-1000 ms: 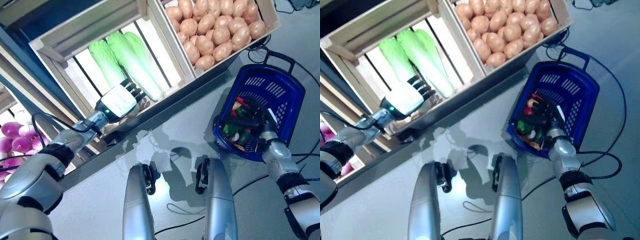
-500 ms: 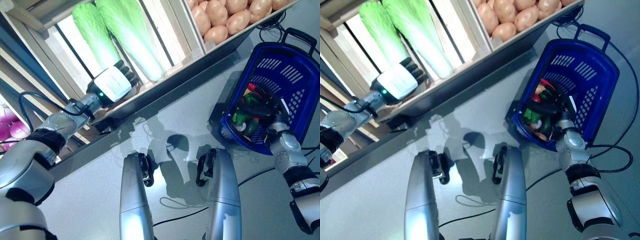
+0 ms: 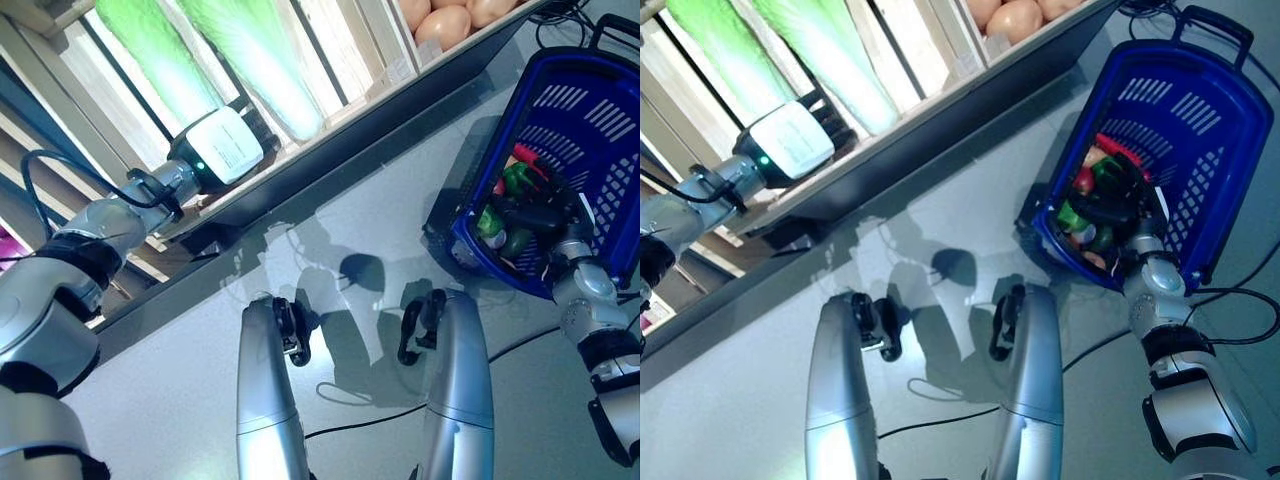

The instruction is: Put vegetables into the basket

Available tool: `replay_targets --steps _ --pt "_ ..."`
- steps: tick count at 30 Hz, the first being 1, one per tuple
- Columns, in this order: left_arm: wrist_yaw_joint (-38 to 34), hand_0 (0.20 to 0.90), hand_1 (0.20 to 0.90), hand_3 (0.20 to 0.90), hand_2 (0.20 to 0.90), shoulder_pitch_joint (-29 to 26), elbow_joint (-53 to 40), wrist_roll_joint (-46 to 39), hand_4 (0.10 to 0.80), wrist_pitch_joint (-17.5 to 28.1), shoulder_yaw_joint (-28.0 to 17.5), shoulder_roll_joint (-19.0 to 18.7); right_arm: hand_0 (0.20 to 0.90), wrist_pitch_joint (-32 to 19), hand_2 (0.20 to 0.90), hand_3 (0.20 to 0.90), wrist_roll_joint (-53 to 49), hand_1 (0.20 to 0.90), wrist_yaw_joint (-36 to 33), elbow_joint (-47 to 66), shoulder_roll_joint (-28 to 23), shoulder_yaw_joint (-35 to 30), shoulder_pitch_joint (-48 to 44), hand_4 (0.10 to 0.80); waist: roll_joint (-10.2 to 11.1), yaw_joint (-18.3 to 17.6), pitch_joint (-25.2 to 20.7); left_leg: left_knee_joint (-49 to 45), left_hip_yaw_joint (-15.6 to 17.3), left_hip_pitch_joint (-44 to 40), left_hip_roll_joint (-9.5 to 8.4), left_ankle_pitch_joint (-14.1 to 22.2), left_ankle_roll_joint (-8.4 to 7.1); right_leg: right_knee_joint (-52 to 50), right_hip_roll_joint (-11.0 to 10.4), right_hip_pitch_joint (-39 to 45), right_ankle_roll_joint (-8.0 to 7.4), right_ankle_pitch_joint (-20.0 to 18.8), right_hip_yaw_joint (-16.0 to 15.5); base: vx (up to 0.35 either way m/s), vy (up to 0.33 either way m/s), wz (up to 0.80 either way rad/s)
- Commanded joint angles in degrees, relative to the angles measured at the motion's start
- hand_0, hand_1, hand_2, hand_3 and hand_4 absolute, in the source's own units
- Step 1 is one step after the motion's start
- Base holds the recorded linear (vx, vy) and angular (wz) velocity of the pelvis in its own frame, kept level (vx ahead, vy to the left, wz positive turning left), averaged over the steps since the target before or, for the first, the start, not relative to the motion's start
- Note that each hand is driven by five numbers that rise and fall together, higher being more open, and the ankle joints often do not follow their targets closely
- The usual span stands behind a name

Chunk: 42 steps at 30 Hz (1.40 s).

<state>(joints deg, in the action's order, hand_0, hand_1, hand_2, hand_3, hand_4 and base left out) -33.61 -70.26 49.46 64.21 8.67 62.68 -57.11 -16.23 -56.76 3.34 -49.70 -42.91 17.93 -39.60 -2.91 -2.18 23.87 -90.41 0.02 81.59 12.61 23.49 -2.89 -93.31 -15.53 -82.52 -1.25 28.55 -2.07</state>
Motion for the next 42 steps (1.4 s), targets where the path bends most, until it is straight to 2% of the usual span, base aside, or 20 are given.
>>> replay_targets --steps 1,2,3,4,10,16,24,29,31,37,38,39,41,42 --pt "6.95 0.900 0.900 0.900 0.900 -5.07 7.75 -1.46 0.800 -3.77 1.33 -5.55 0.900 -5.92 0.900 0.900 -2.27 0.900 2.28 4.39 -4.41 -3.89 -3.11 0.800 1.70 -1.78 -1.83 -2.31 2.15 -0.23 0.49 11.42 4.18 4.37 -1.86 -0.06 1.25 -0.97 0.18 0.000 0.000 0.00" --pt "7.87 0.900 0.900 0.900 0.900 -4.97 7.66 -2.05 0.800 -4.18 1.41 -5.64 0.900 -5.92 0.900 0.900 -2.67 0.900 2.31 4.76 -4.44 -3.92 -2.98 0.800 1.68 -1.80 -1.93 -2.38 2.20 -0.06 0.58 11.44 4.24 4.34 -1.90 -0.25 1.31 -1.01 0.17 0.000 0.000 0.00" --pt "8.37 0.521 0.521 0.521 0.521 -4.94 7.66 -2.41 0.547 -4.16 1.44 -5.77 0.900 -5.90 0.900 0.900 -3.22 0.900 2.41 5.13 -4.46 -4.01 -2.93 0.800 1.63 -1.82 -1.98 -2.37 2.26 0.01 0.62 11.46 4.27 4.34 -1.94 -0.37 1.36 -1.00 0.18 0.000 0.000 0.00" --pt "8.59 0.300 0.300 0.300 0.300 -4.85 7.98 -2.90 0.400 -3.59 1.35 -5.92 0.900 -6.01 0.900 0.900 -3.31 0.900 2.40 5.38 -4.42 -4.21 -2.88 0.800 1.59 -1.82 -2.06 -2.23 2.36 -0.08 0.71 11.43 4.41 4.46 -2.02 -0.30 1.46 -1.03 0.10 0.000 0.000 0.00" --pt "5.83 0.300 0.300 0.300 0.300 -4.54 8.69 -4.72 0.400 -1.07 1.55 -5.43 0.900 -6.73 0.900 0.900 -4.14 0.900 2.80 5.82 -4.03 -4.48 -2.80 0.800 1.37 -1.91 -3.17 -0.74 3.15 -1.58 1.23 11.12 4.68 5.93 -2.46 1.22 1.73 -1.24 -0.55 -0.006 0.002 -0.01" --pt "3.25 0.300 0.300 0.300 0.300 -3.37 9.45 -4.70 0.400 0.97 1.28 -4.66 0.900 -7.83 0.900 0.900 -3.94 0.900 3.95 5.37 -3.09 -3.83 -3.35 0.800 1.00 -1.83 -4.66 3.65 4.70 -6.78 1.67 9.97 4.67 10.44 -2.43 6.76 1.96 -1.91 -1.85 -0.007 -0.016 -0.04" --pt "-2.71 0.300 0.300 0.300 0.300 -0.70 7.79 -5.18 0.400 4.61 -0.67 -4.80 0.900 -7.67 0.900 0.900 -1.76 0.900 2.75 9.23 -2.41 -3.81 -0.55 0.800 0.52 -2.55 -5.88 15.42 8.26 -20.23 0.89 6.88 4.27 20.70 -1.49 19.81 2.04 -4.42 -2.98 0.010 -0.006 -0.05" --pt "-5.92 0.300 0.300 0.300 0.300 1.30 5.60 -11.25 0.400 6.26 -2.36 -5.34 0.900 -6.49 0.900 0.900 -1.59 0.900 3.15 10.18 -2.03 -5.03 2.47 0.800 0.39 -2.84 -7.05 21.07 9.67 -27.17 -0.09 5.71 4.22 24.98 -1.38 26.27 1.95 -5.05 -3.38 0.044 -0.003 0.03" --pt "-7.85 0.300 0.300 0.300 0.300 3.18 4.63 -14.21 0.400 7.56 -4.61 -5.55 0.900 -6.09 0.900 0.900 -0.67 0.900 4.05 10.41 -1.13 -5.80 4.24 0.800 0.50 -2.71 -7.73 23.78 9.86 -30.58 -0.56 5.26 4.24 27.02 -1.32 29.36 1.91 -5.08 -3.52 0.069 -0.014 0.03" --pt "-10.28 0.300 0.300 0.300 0.300 5.86 2.16 -17.38 0.400 11.57 -8.45 -5.27 0.900 -5.16 0.900 0.900 0.66 0.900 3.66 10.97 1.20 -6.72 7.19 0.800 1.01 -2.70 -8.52 28.41 10.10 -37.19 -0.89 4.84 4.31 30.95 -1.49 35.99 1.88 -4.79 -4.49 0.072 -0.035 0.03" --pt "-10.61 0.300 0.300 0.300 0.300 6.82 0.70 -21.21 0.400 12.67 -9.40 -5.29 0.900 -4.55 0.900 0.900 1.03 0.900 3.17 11.35 1.72 -6.84 8.02 0.800 1.15 -2.66 -8.66 31.70 10.49 -40.57 -1.06 4.02 3.89 34.27 -1.06 39.53 1.44 -5.54 -5.05 0.073 -0.047 0.00" --pt "-10.32 0.300 0.300 0.300 0.300 6.97 0.45 -21.38 0.400 12.41 -9.65 -5.40 0.900 -4.42 0.900 0.900 1.08 0.900 3.06 11.50 1.73 -6.86 8.05 0.800 1.19 -2.73 -8.62 30.90 10.49 -40.12 -0.99 4.21 4.07 33.49 -1.17 39.07 1.62 -5.29 -4.96 0.084 -0.049 0.01" --pt "-9.99 0.300 0.300 0.300 0.300 9.16 -1.25 -30.02 0.400 16.50 -13.07 -4.98 0.900 -3.81 0.900 0.900 1.94 0.900 2.43 12.19 3.02 -6.88 9.24 0.800 1.44 -2.44 -9.09 35.30 10.96 -44.43 -1.45 3.02 3.81 37.64 -0.55 43.43 1.19 -6.22 -5.64 0.080 -0.049 -0.02" --pt "-9.64 0.300 0.300 0.300 0.300 9.58 -1.60 -31.39 0.400 17.08 -13.87 -4.96 0.900 -3.70 0.900 0.900 2.16 0.900 2.54 12.24 3.26 -6.82 9.28 0.800 1.50 -2.49 -9.23 34.74 10.95 -44.06 -1.41 3.11 4.01 37.08 -0.62 43.05 1.35 -6.04 -5.55 0.077 -0.047 -0.01"
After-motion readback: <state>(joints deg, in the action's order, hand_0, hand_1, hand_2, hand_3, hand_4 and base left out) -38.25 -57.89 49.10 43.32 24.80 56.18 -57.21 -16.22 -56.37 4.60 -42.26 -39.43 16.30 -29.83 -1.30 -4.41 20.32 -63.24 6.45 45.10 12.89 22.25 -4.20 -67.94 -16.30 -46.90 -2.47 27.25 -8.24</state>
